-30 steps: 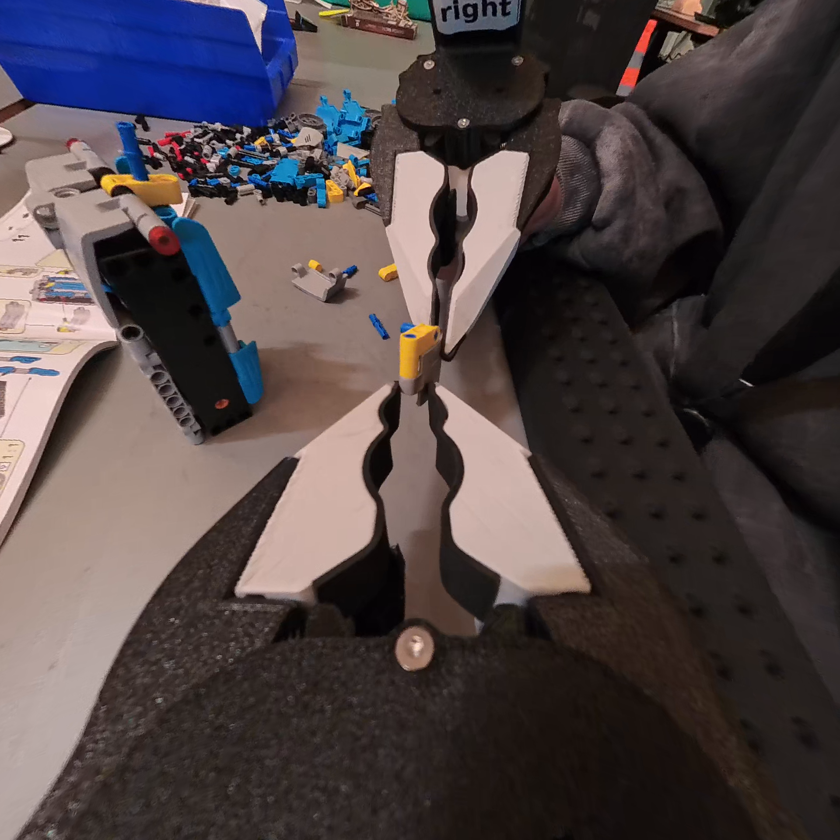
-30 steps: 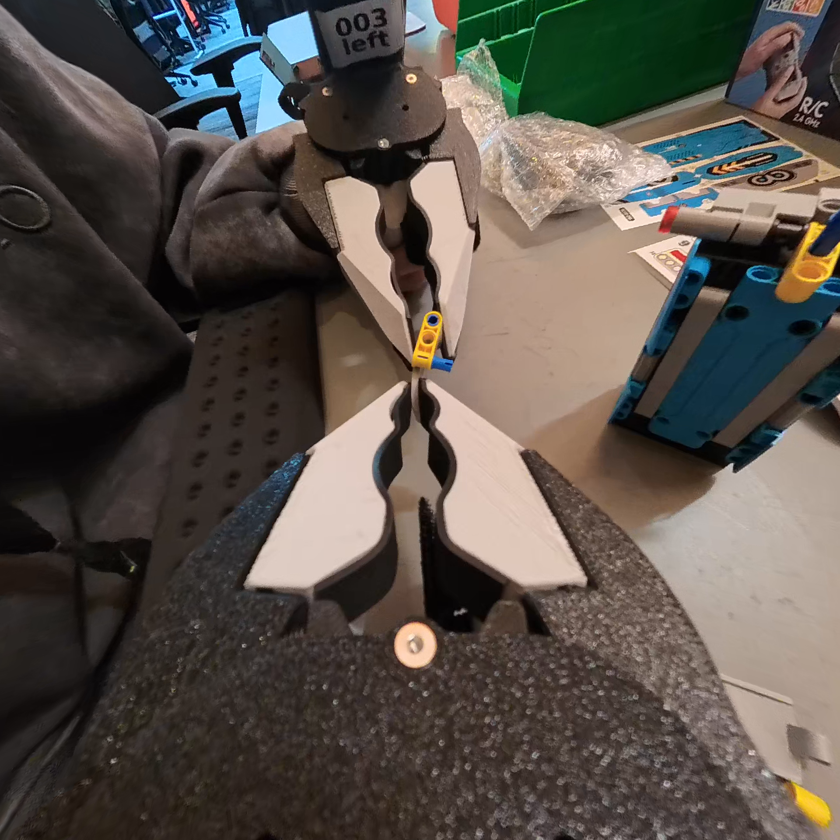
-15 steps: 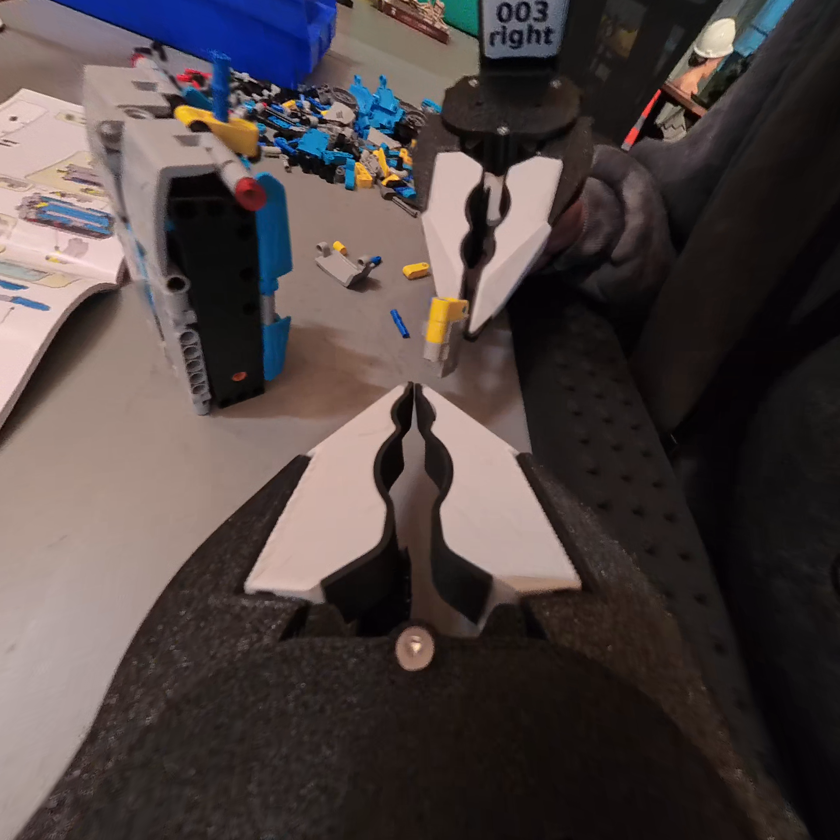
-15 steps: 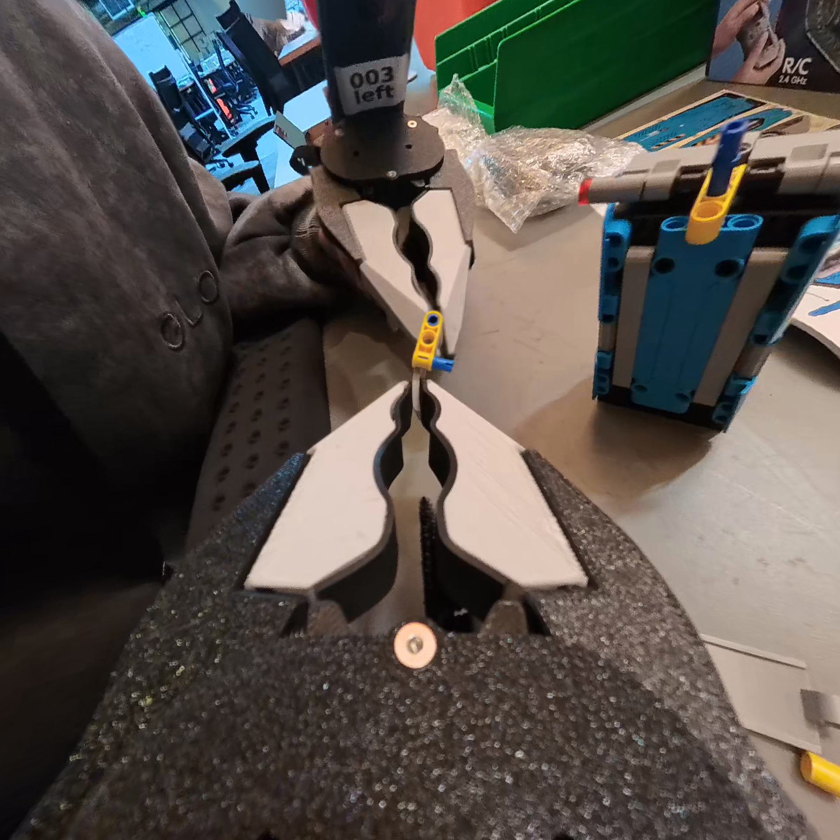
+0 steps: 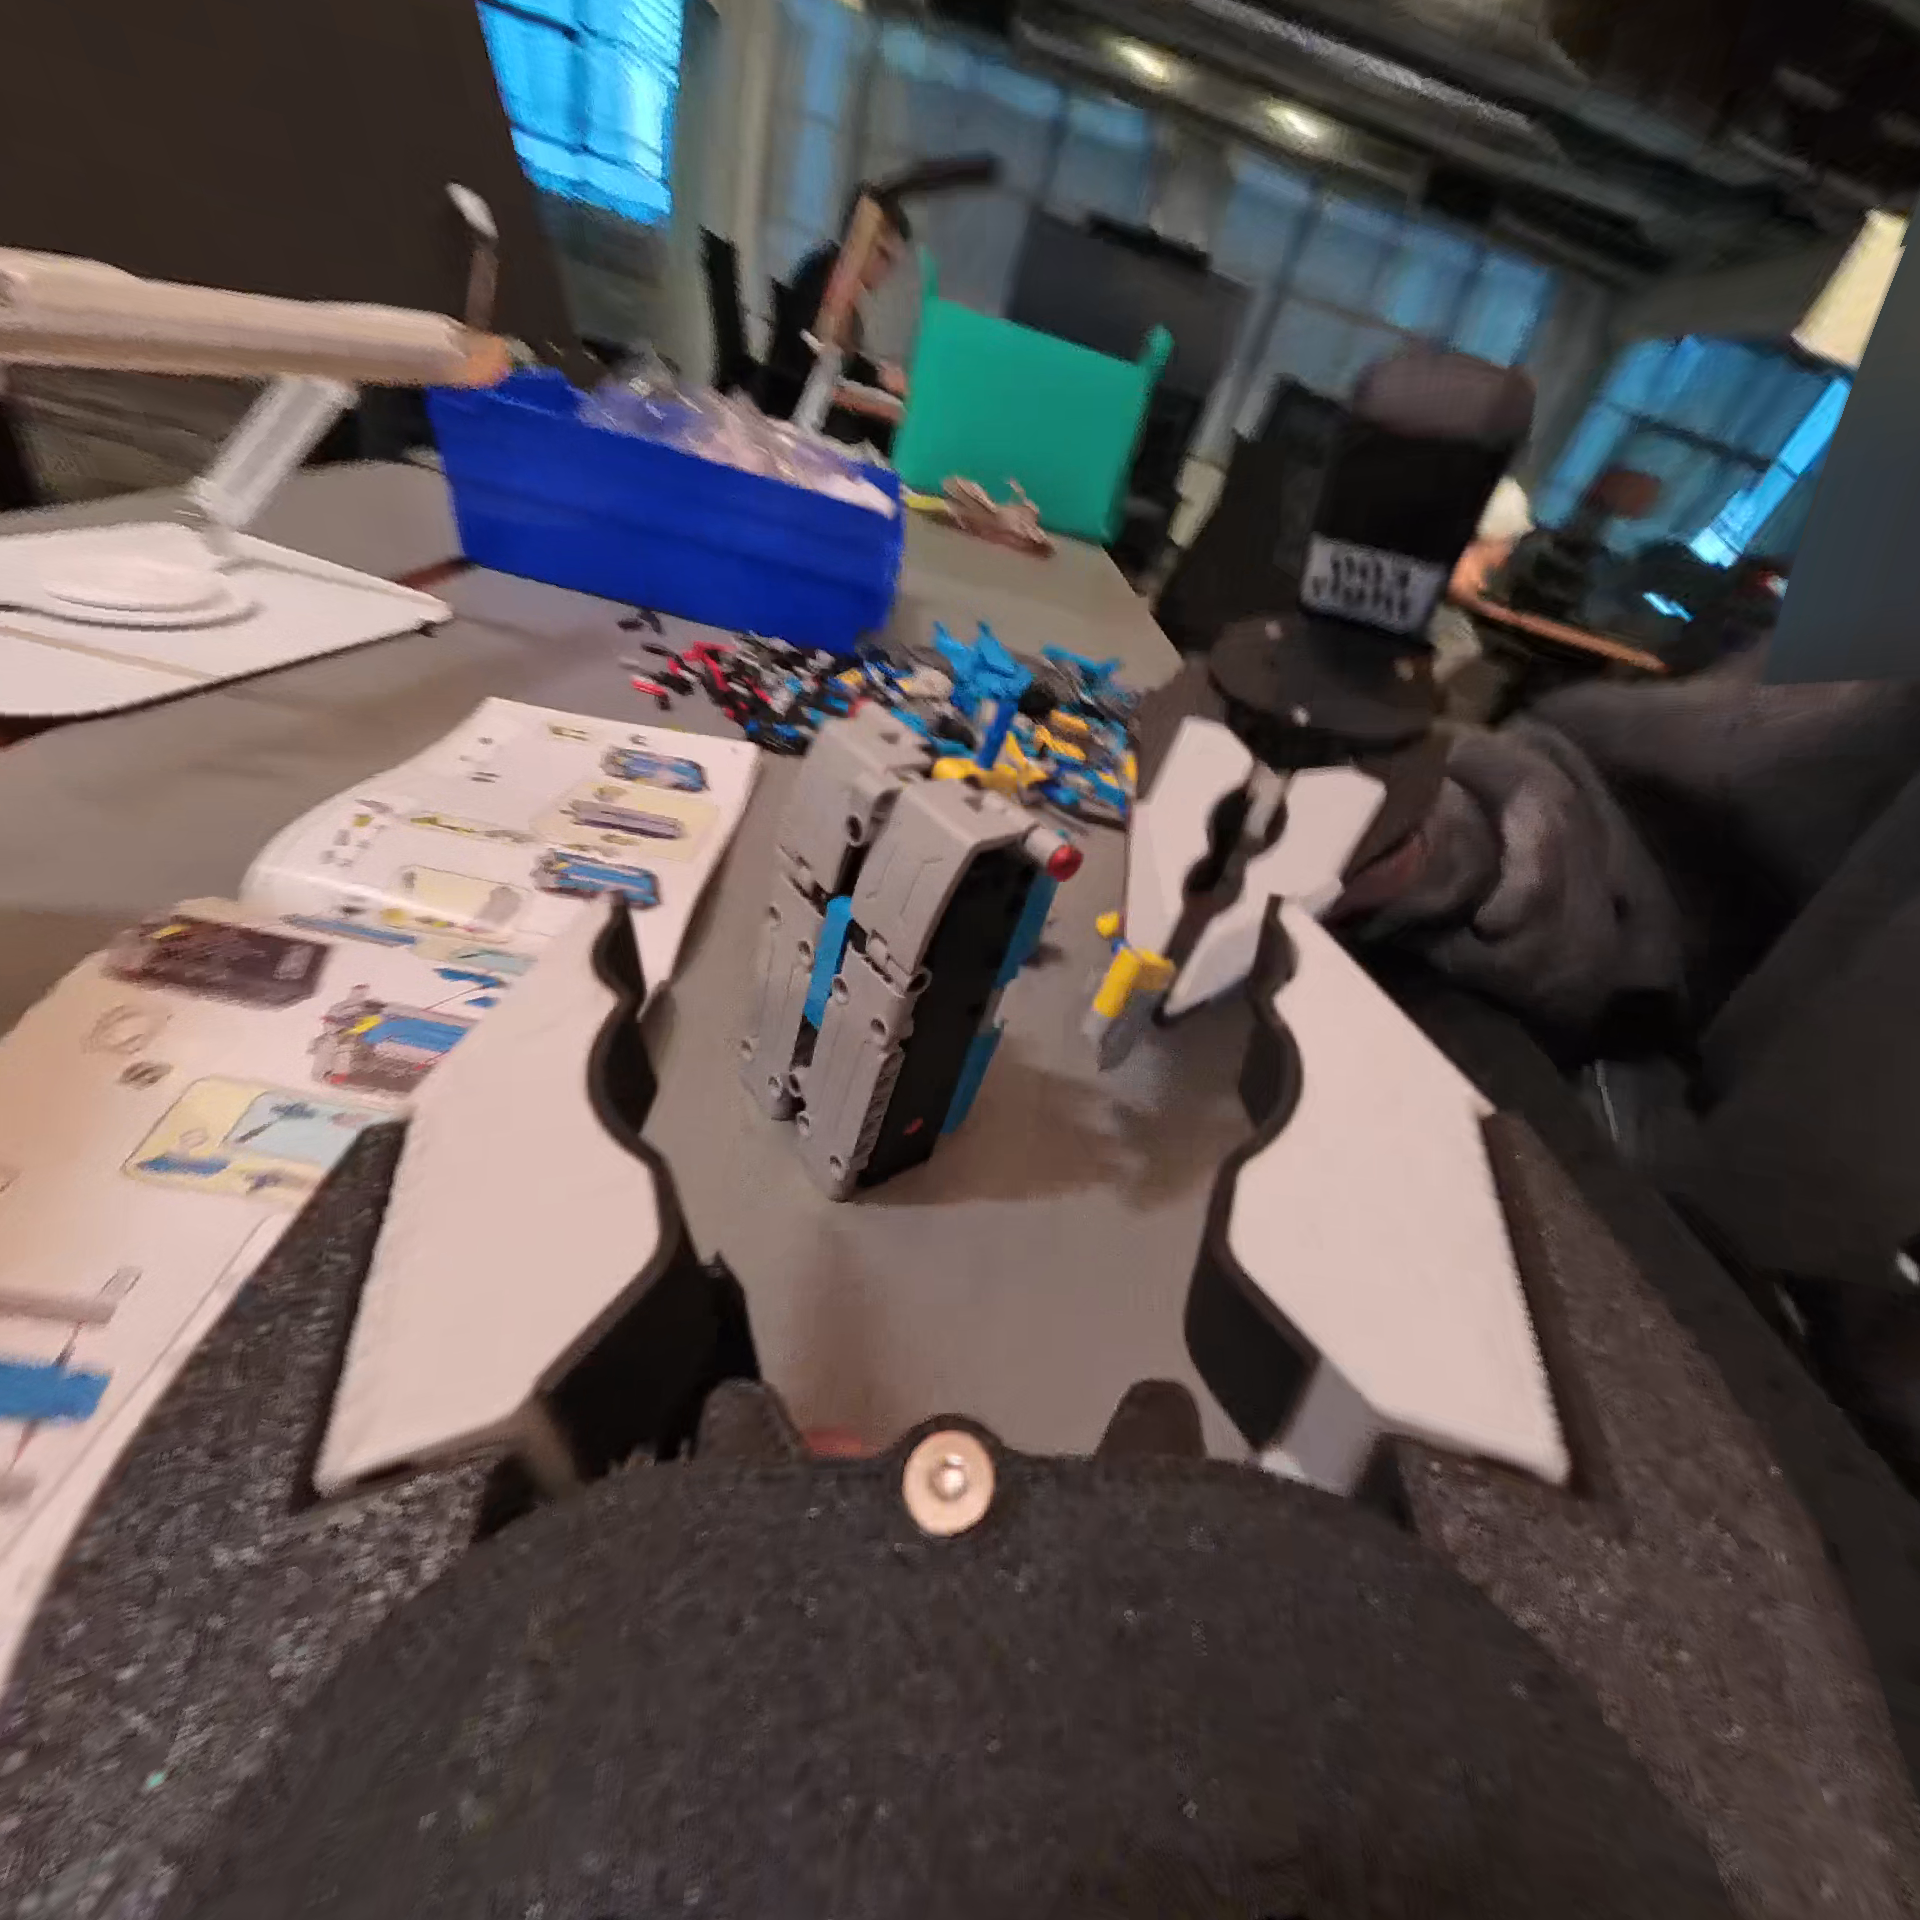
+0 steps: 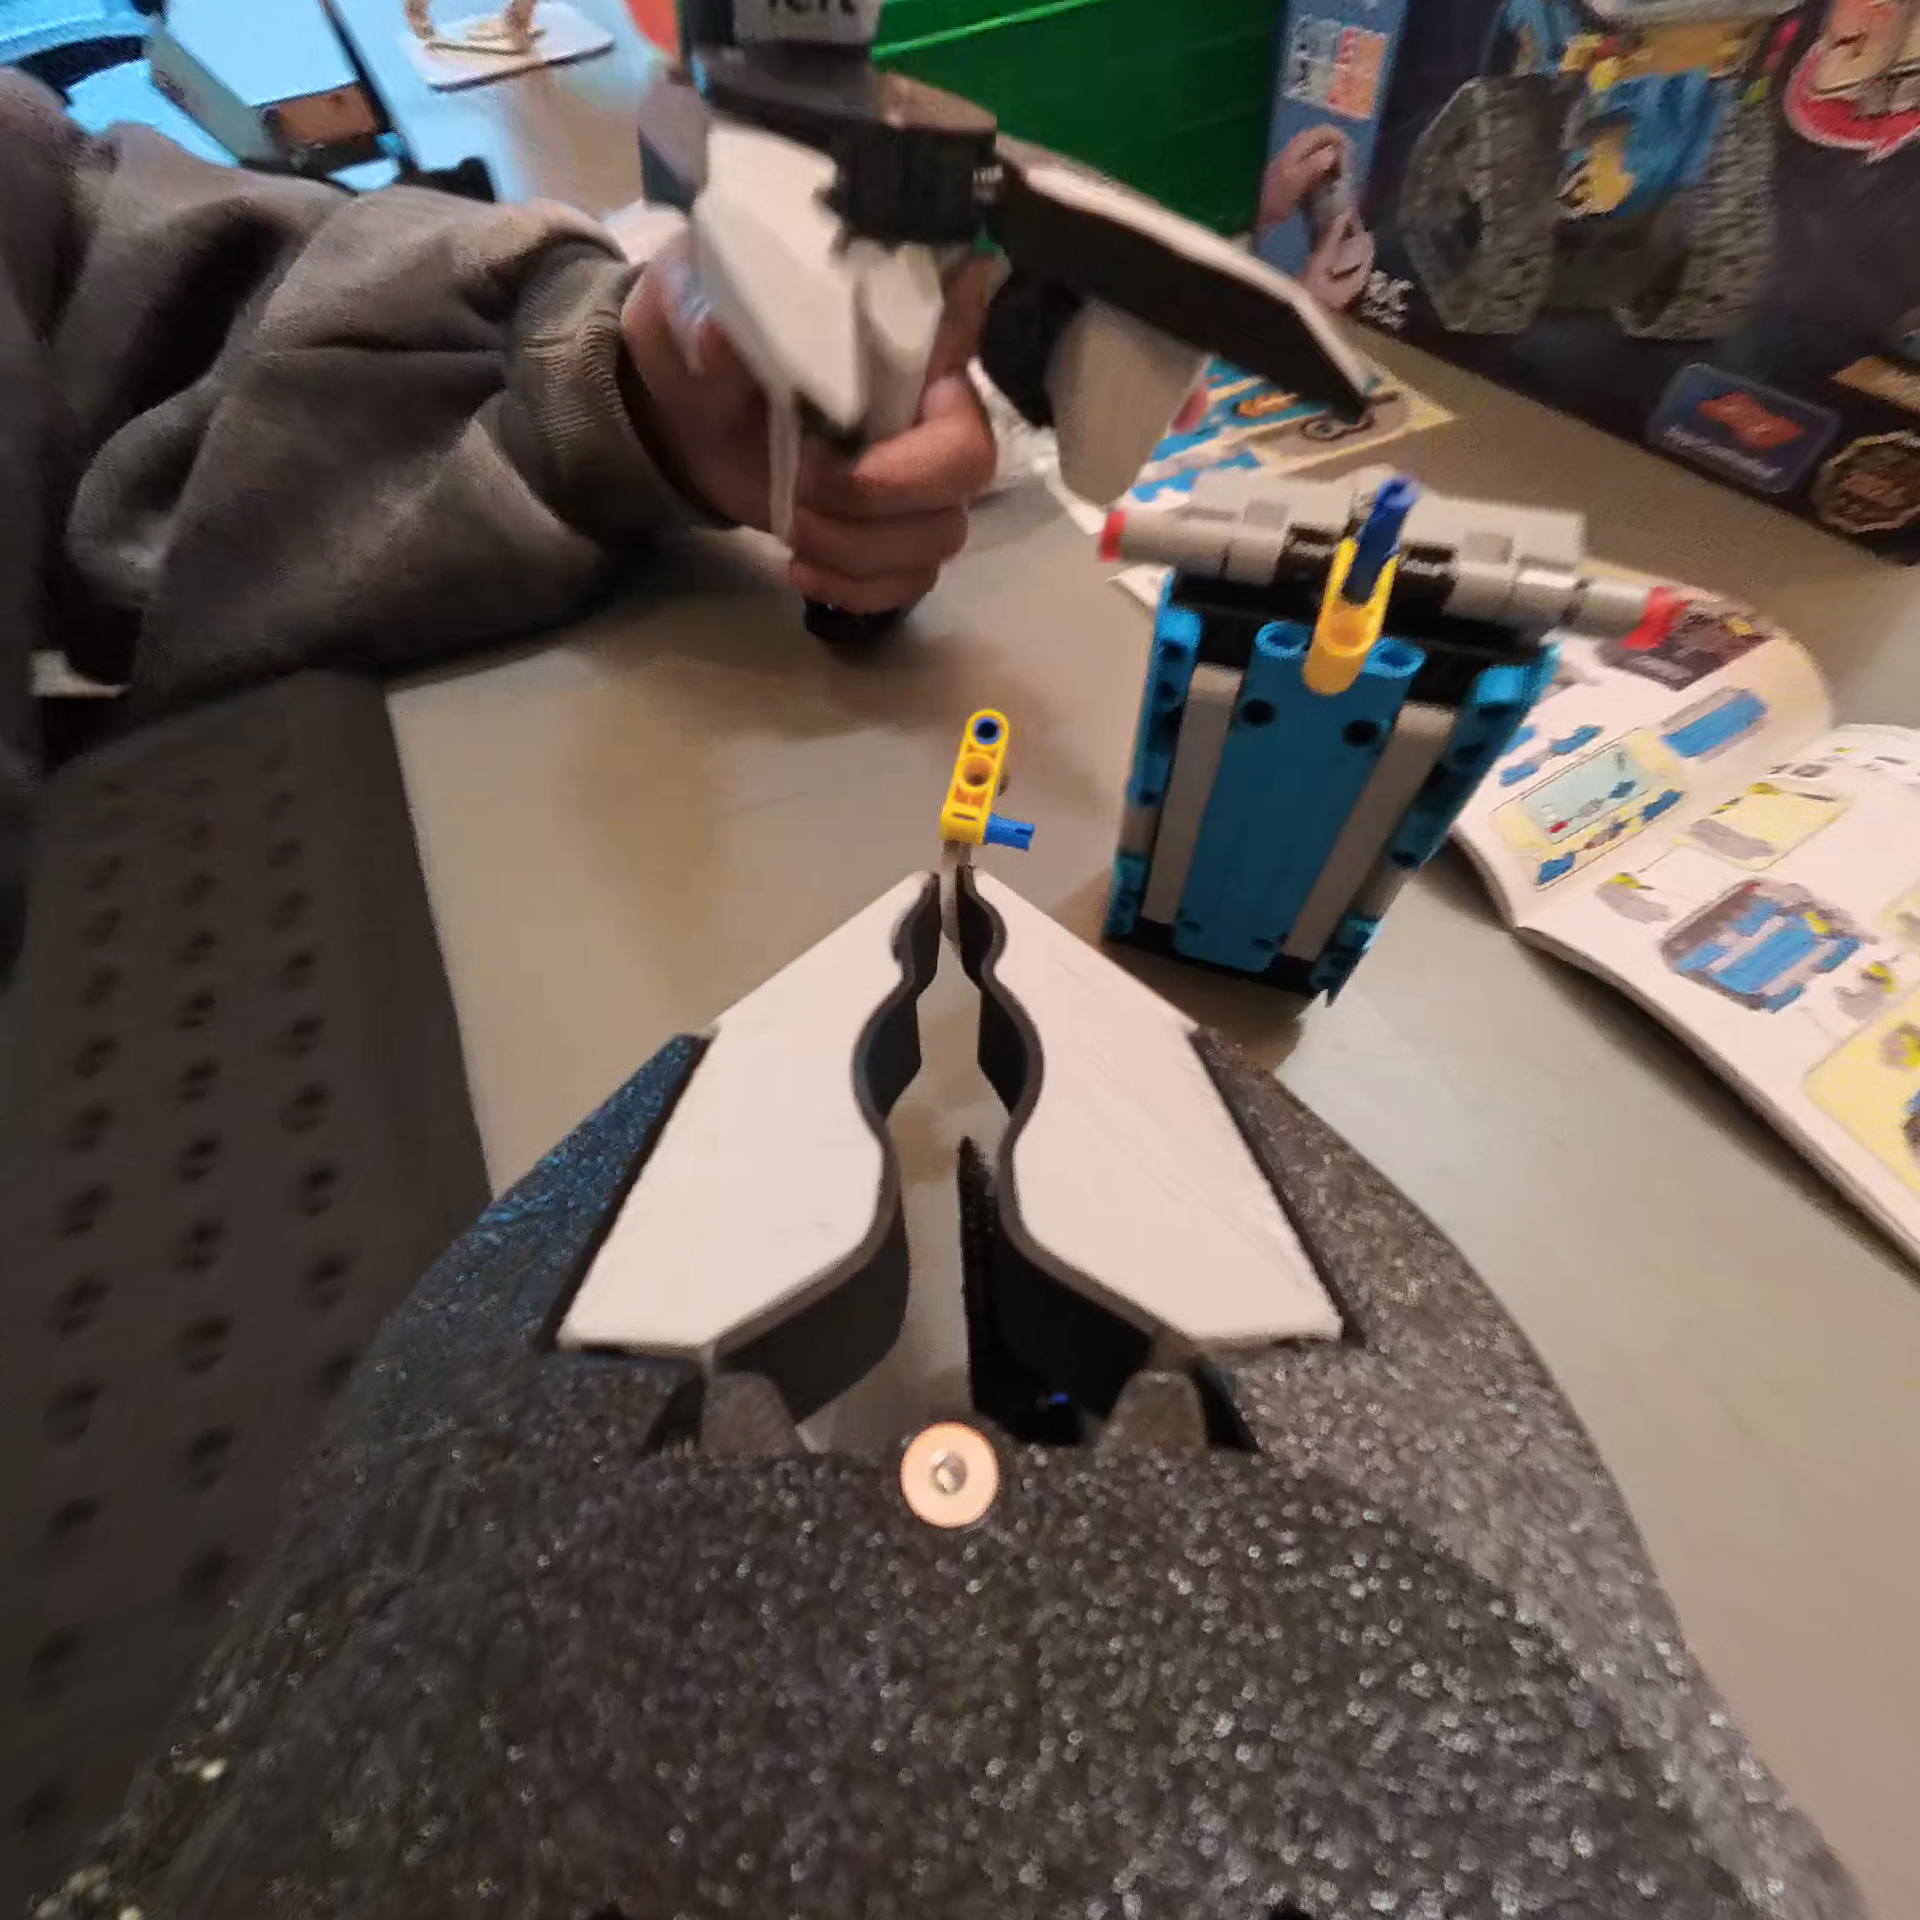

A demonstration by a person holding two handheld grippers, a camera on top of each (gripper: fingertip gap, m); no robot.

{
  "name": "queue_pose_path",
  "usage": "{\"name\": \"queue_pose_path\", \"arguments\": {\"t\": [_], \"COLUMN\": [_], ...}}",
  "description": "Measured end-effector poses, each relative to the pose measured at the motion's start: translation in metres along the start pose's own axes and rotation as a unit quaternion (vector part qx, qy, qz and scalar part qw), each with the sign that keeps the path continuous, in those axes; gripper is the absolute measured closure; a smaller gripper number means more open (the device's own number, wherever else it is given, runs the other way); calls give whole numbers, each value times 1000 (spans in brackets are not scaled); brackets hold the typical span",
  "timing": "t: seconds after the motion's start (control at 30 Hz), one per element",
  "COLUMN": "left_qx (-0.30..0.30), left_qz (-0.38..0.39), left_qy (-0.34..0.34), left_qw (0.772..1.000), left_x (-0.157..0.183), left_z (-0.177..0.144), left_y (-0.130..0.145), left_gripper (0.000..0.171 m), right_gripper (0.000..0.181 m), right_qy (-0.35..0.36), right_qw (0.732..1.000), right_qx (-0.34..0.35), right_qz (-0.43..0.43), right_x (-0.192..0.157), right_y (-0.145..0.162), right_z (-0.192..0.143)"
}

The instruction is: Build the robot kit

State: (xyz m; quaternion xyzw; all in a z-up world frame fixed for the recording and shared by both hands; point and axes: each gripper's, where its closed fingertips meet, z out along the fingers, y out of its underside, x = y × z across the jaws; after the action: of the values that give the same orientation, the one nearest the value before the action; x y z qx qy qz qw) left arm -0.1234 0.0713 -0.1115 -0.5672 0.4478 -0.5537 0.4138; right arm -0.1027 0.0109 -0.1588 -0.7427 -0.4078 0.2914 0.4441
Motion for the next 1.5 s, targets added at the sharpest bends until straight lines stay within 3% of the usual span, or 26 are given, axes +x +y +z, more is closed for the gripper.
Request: {"name": "queue_pose_path", "arguments": {"t": [0.13,0.37,0.6,0.87,1.07,1.2,1.33,1.5], "left_qx": [-85,-183,-183,-186,-164,-161,-162,-170], "left_qz": [34,64,76,75,70,43,19,34], "left_qy": [148,122,104,102,89,80,77,76], "left_qw": [985,973,975,974,980,983,984,982], "left_x": [22,8,4,3,0,-5,-11,-9], "left_z": [18,50,39,40,30,19,22,24], "left_y": [19,49,50,51,43,44,43,46], "left_gripper": [48,51,70,65,64,73,82,88], "right_gripper": [179,179,179,179,179,179,179,179], "right_qy": [37,61,55,-28,-25,35,-6,-35], "right_qw": [999,996,996,996,999,999,1000,999], "right_qx": [-28,-57,-62,-75,-25,-13,-9,-4], "right_qz": [-25,-22,-16,-39,-7,-26,29,29], "right_x": [8,17,18,2,3,17,17,7], "right_y": [-5,1,5,12,13,11,13,11], "right_z": [18,32,26,9,2,-5,-3,-3]}}
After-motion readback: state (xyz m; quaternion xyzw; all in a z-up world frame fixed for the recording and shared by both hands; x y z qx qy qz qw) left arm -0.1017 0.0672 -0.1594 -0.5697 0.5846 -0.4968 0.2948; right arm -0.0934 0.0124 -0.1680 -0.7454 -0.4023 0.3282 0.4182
